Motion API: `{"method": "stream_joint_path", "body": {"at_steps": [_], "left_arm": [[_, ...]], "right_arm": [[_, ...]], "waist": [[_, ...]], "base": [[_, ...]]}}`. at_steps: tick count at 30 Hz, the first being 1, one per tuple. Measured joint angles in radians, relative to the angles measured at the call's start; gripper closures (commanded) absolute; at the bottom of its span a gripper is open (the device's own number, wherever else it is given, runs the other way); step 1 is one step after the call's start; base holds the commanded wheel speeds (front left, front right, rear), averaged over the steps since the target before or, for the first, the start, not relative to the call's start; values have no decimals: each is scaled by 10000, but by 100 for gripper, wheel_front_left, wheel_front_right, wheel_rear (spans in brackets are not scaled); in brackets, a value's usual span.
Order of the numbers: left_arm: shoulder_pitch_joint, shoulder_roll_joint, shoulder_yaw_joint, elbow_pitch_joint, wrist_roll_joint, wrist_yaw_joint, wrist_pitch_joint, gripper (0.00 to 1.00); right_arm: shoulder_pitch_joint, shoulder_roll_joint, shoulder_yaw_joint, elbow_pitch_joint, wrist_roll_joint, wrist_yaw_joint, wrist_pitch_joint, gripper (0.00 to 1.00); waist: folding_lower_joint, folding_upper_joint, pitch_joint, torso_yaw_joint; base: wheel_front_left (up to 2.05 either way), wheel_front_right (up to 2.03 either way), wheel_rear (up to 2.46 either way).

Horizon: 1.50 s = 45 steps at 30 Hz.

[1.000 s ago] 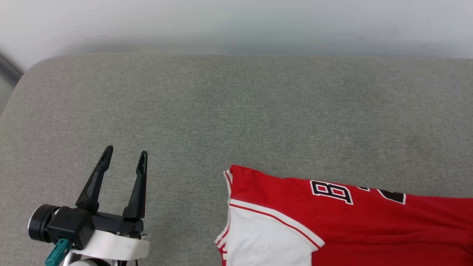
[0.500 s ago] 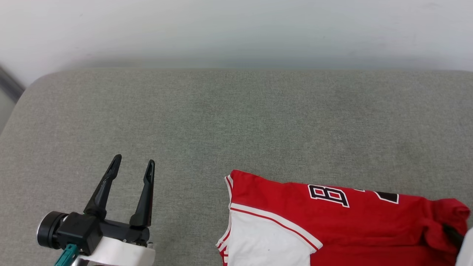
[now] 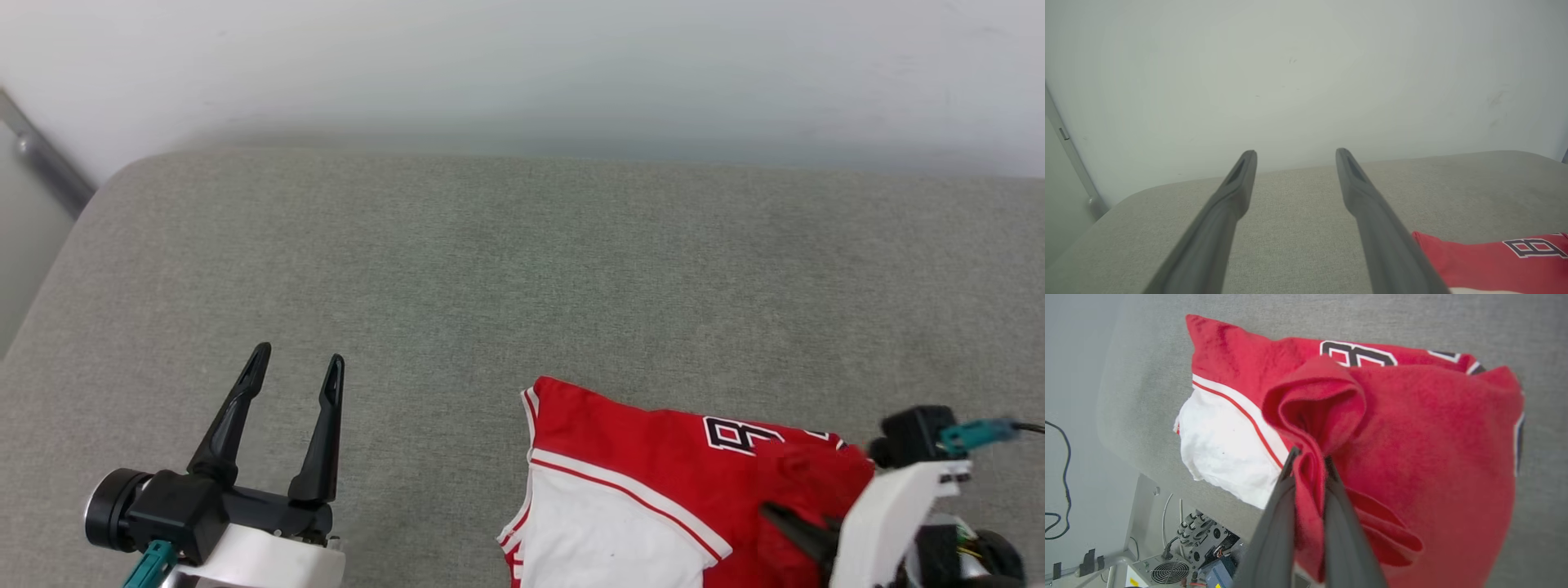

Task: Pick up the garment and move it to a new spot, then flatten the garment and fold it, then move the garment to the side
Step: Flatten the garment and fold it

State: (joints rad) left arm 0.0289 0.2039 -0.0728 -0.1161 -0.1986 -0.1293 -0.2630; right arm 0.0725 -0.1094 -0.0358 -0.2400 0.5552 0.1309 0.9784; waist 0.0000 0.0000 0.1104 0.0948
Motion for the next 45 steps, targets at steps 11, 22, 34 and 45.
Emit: {"method": "stream_joint_path", "body": {"at_steps": [11,22,34,45], "left_arm": [[6,-23,-12,-19,10,-2,0,0],[2,-29,-100,-17,-10,-2,0,0],[-25,8,-105,50,-31,-2,0,0],[64,-21,33,109,21,0,0,0]], "right_arm": [[-1084,550,1085,782,543,0,303,100],[-2279,571,2226,2966,1361,0,-665,100],[-3510,598,3795,4872,2132,0,-2057,0],[-4653,474,2953,4654,481,0,-3321,0]], "waist": [[0,0,50,451],[0,0,-47,812],[0,0,66,949],[0,0,-193,517]], "base": [[0,0,0],[0,0,0],[0,0,0],[0,0,0]]}}
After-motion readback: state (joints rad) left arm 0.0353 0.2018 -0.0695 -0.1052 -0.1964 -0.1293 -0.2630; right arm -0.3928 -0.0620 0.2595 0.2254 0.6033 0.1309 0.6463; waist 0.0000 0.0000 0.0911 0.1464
